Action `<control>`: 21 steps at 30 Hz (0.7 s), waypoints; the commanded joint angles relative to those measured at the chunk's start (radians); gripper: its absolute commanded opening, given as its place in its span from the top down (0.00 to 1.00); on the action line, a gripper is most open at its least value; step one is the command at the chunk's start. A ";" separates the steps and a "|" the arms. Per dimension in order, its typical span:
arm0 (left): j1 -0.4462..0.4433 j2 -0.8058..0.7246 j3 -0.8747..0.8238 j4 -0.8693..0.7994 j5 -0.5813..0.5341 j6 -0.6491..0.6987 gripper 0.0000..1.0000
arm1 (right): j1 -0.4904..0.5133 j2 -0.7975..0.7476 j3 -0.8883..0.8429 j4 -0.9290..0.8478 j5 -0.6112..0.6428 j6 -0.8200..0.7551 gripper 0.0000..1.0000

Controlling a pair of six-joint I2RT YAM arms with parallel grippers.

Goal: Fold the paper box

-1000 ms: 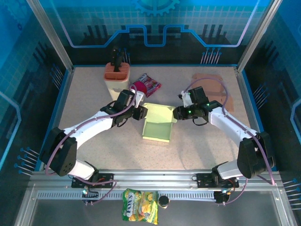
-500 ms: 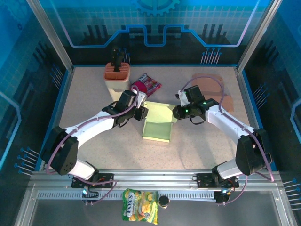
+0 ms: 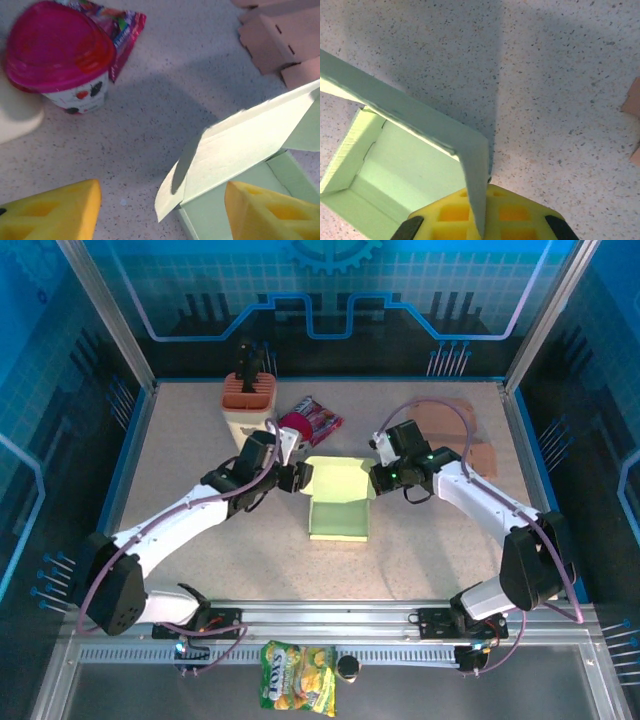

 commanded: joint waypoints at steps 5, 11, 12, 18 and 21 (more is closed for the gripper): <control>0.020 0.029 -0.005 -0.056 0.043 0.012 0.35 | 0.021 0.009 0.023 -0.020 0.031 -0.042 1.00; 0.020 0.077 0.007 -0.051 0.085 0.044 0.36 | 0.023 0.018 0.023 -0.020 0.028 -0.046 1.00; 0.020 0.085 0.005 -0.047 0.096 0.045 0.36 | 0.023 0.019 0.023 -0.020 0.027 -0.045 1.00; 0.020 0.124 0.015 -0.032 0.105 0.045 0.41 | 0.026 0.019 0.021 -0.014 0.022 -0.047 1.00; 0.018 0.139 0.033 -0.034 0.110 0.045 0.45 | 0.029 0.019 0.021 -0.014 0.022 -0.046 1.00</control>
